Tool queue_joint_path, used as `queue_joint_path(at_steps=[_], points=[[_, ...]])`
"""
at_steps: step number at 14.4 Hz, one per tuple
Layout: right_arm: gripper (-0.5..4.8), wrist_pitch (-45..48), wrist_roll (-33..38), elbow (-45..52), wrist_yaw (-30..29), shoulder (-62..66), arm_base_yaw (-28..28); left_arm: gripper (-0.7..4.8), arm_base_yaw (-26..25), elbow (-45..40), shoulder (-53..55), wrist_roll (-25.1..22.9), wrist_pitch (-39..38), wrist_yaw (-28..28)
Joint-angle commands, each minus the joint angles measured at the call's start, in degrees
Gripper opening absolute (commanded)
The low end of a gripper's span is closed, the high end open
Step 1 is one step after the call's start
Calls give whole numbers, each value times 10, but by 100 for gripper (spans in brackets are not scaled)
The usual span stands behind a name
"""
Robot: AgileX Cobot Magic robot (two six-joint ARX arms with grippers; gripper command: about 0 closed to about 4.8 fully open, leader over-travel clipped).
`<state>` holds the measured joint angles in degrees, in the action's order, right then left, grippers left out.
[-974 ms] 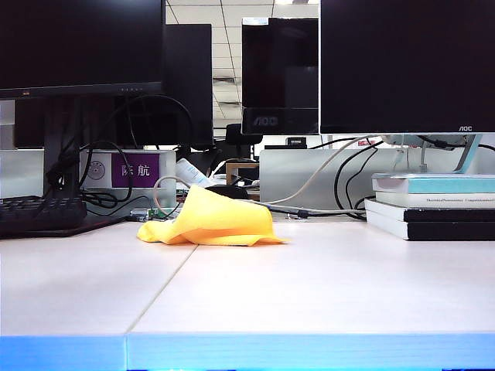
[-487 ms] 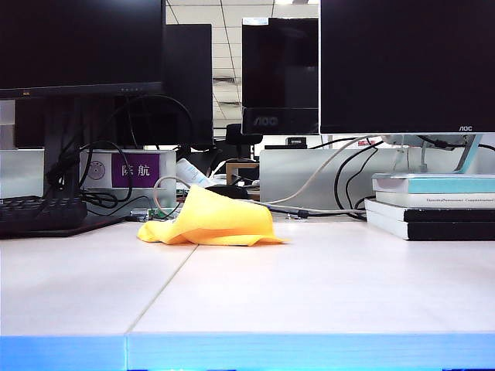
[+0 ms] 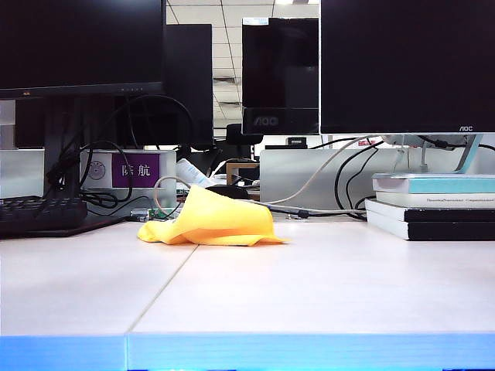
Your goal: Wipe the table from back to front using the rag.
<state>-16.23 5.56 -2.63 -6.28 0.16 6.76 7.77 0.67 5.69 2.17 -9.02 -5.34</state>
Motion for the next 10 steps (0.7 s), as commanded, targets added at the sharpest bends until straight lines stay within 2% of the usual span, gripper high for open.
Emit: queue_joint_path(at_steps=[1,8,10], points=[[0,-2,0,2,2,-1,-3,-5,0,-2,0,-1,-7,1],[0,3,0,3,2,-1,-4,-5,0,-2,0,-1,-7,1],[0,34,0,12,2,-1,-4,-5,0,-2,0,-1,-7,1]])
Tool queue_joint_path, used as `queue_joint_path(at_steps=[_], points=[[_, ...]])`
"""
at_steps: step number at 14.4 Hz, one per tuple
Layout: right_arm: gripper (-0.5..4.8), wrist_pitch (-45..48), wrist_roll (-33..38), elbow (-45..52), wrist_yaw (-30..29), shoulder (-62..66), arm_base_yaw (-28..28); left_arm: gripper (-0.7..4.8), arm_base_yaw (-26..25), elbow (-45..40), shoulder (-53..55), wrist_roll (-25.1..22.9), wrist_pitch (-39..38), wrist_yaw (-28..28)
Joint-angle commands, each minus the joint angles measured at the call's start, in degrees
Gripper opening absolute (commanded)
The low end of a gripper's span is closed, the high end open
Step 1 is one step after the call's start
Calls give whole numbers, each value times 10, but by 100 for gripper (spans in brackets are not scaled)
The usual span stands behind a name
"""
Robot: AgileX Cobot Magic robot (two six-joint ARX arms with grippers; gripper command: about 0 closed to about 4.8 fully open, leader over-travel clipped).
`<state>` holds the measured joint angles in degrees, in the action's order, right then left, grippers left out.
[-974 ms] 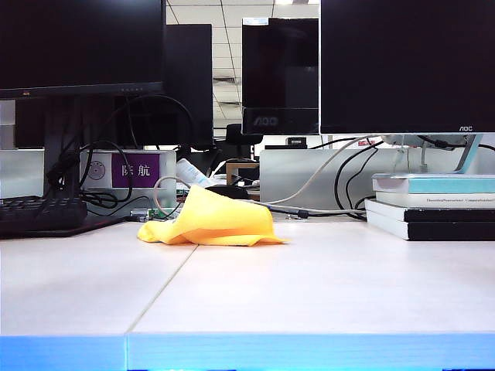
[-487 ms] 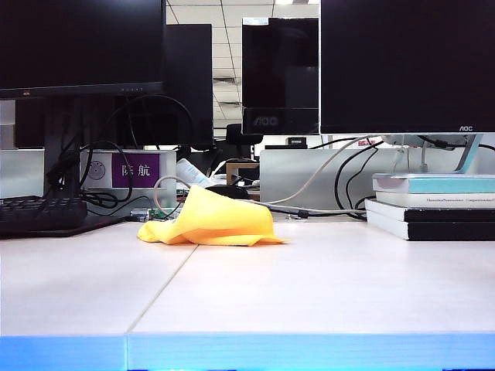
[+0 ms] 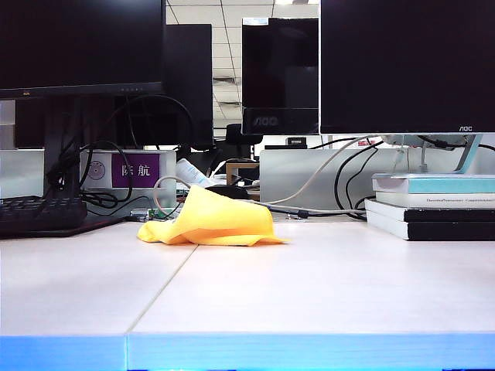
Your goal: Wipe the table from back to front using the rag.
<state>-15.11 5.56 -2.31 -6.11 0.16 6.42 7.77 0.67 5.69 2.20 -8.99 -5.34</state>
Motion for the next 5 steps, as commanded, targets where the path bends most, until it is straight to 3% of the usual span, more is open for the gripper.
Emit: queue_joint_path(at_steps=[1,3,5], points=[[0,65,0,22,28,-1,0,-5,0,-2,0,-1,-7,1],[0,63,0,22,92,-1,0,-5,0,-2,0,-1,-8,1],[0,55,0,22,90,-1,0,-5,0,-2,0,-1,-8,1]])
